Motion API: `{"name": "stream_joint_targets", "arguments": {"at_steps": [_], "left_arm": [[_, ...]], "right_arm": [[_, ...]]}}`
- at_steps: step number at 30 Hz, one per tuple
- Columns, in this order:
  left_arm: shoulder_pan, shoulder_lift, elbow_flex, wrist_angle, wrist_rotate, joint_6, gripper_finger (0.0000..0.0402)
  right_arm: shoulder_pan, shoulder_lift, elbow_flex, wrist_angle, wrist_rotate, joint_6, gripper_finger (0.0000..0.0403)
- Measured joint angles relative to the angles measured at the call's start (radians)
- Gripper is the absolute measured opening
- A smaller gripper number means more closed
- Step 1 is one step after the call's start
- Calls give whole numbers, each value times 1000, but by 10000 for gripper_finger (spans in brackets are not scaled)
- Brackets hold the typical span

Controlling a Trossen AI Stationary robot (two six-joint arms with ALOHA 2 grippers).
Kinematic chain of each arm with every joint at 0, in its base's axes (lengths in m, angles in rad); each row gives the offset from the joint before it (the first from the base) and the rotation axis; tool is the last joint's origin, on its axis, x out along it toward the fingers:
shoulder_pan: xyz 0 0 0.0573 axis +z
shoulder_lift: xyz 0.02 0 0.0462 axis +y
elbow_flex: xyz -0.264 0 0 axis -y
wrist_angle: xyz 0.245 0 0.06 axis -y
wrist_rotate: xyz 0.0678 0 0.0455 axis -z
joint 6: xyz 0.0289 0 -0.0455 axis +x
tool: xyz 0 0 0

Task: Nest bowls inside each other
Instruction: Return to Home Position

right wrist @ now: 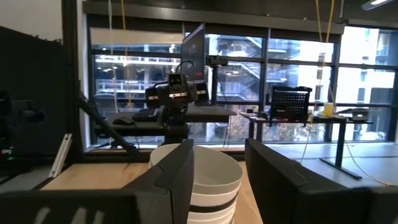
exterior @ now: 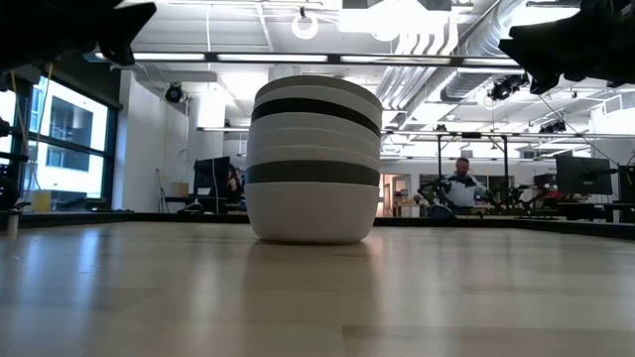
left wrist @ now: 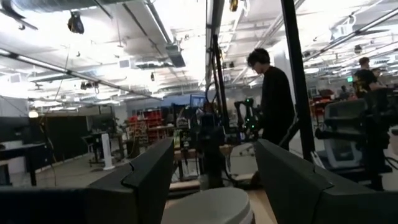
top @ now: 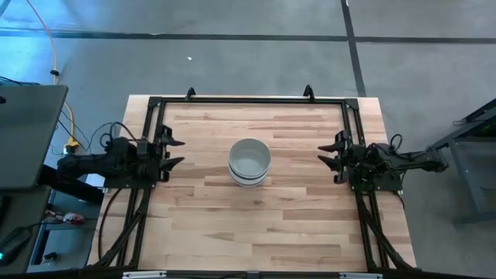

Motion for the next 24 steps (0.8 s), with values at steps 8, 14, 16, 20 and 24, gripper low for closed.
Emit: {"name": "stream_joint_targets", "arguments": {"at_steps": [8,14,16,20,24], "left_arm": [[0,0,-32,-84,-44,-25,216],[1,1,-32,-197,-80,-40,216],[1,1,-32,-228,-82,-53,216],[1,1,-32,-293,-83,-67,216],[1,1,-32,-317,-83,-83,216]], "right_arm": [[0,0,0,-64,-12,45,136],[0,0,0,-106,-11,88,136],[0,0,0,-118,-13,97,136],[0,0,0,-142,-39,116,136],[0,0,0,-163,-72,117,136]]}}
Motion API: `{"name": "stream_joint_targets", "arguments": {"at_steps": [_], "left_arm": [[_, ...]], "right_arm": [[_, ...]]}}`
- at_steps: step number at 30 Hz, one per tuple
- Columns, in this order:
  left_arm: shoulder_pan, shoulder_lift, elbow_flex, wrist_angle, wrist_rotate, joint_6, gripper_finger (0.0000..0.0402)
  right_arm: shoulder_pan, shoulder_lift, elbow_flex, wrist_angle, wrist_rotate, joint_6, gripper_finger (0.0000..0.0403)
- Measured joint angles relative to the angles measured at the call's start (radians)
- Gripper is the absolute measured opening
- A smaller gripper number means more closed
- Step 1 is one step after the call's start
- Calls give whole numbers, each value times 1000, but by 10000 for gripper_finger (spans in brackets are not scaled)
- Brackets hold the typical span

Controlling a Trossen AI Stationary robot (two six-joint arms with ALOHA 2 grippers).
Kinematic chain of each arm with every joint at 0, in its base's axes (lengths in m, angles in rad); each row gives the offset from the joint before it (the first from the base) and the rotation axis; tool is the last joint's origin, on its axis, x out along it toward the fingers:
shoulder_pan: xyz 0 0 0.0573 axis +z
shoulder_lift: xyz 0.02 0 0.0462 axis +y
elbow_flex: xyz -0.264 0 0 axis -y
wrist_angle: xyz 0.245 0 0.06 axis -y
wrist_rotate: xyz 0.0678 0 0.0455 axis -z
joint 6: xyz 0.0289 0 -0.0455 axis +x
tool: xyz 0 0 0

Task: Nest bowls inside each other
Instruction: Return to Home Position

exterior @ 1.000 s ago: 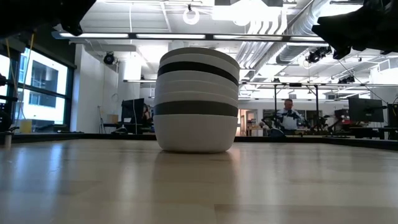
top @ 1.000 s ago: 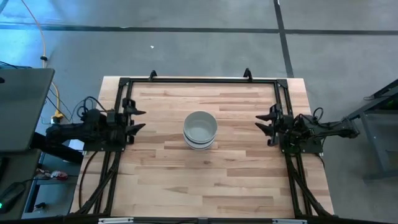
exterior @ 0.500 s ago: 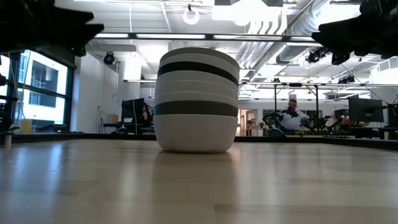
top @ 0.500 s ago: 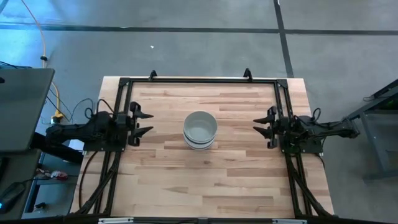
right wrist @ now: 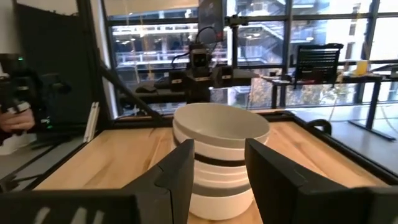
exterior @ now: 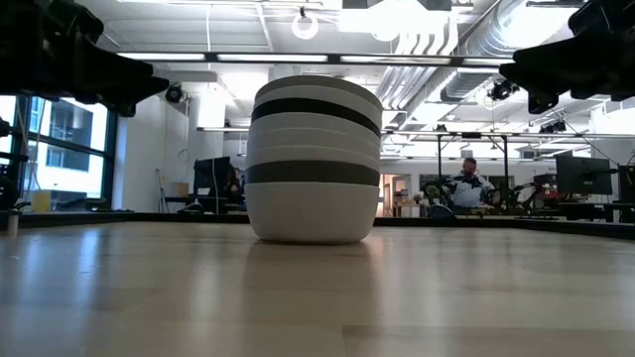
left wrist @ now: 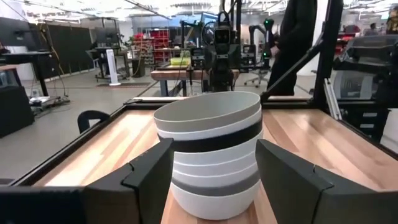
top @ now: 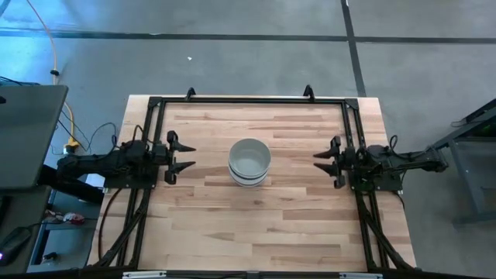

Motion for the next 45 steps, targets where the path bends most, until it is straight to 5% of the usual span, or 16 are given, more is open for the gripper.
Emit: {"name": "stream_joint_targets", "arguments": {"at_steps": [17,45], "left_arm": [[-1,0,1,2,-35,-35,216],[0,0,1,2,-34,-35,216]], "right_arm": [[0,2,1,-101,-149,76,136],[0,3,1,-102,-155,59,136]]}}
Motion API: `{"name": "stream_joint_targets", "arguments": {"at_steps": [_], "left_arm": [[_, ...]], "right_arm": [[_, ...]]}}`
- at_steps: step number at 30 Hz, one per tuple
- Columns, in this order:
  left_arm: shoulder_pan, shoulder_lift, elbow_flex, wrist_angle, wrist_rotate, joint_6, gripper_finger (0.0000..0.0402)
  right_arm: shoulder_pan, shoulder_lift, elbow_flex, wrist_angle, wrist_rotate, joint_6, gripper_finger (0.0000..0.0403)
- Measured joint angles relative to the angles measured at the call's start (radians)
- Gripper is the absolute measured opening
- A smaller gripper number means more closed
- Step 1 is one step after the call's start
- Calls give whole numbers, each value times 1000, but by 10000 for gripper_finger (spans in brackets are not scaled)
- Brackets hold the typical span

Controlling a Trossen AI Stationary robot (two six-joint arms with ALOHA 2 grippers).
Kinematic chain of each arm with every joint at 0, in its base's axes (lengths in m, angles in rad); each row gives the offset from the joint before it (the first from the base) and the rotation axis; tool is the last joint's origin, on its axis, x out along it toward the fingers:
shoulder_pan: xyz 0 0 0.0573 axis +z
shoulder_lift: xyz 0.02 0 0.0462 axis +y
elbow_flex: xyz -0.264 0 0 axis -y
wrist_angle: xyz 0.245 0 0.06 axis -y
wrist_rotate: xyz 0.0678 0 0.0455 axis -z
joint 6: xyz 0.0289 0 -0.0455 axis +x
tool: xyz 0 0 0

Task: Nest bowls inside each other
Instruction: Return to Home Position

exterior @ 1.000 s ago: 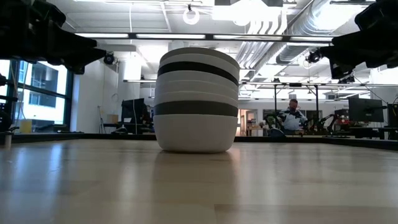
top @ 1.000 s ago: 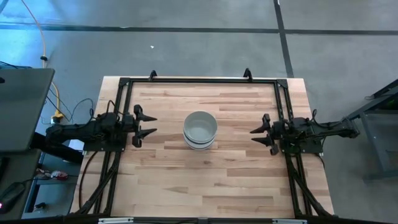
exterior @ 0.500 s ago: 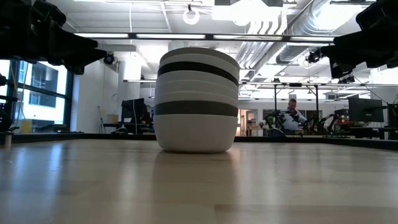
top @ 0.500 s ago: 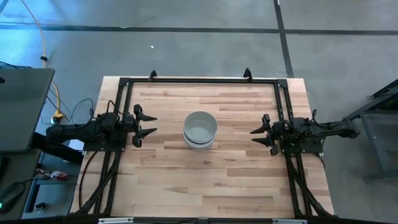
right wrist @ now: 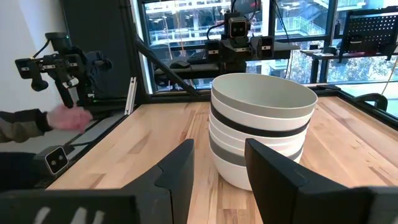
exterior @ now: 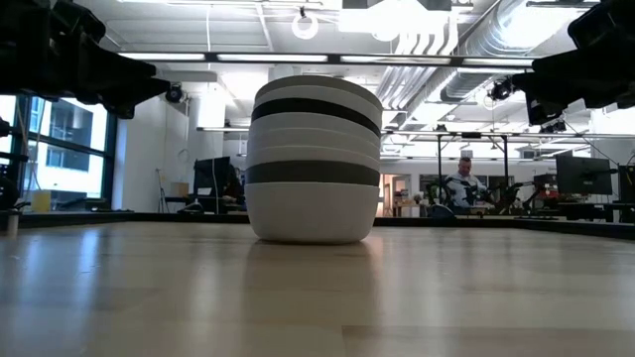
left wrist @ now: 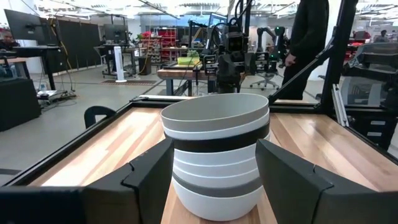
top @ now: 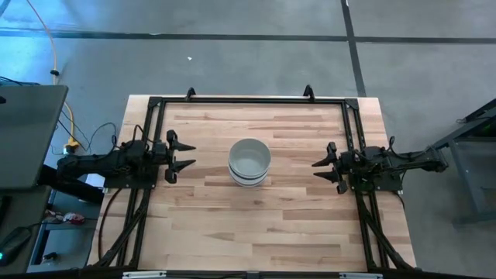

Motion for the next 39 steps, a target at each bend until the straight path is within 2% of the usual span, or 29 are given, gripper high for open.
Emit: {"name": "stream_joint_targets", "arguments": {"at_steps": [8,39], "left_arm": [[0,0,0,0,0,0,216],[0,0,0,0,0,0,216]], "right_arm": [[0,0,0,0,0,-197,136],[0,0,0,0,0,-195,136]]}}
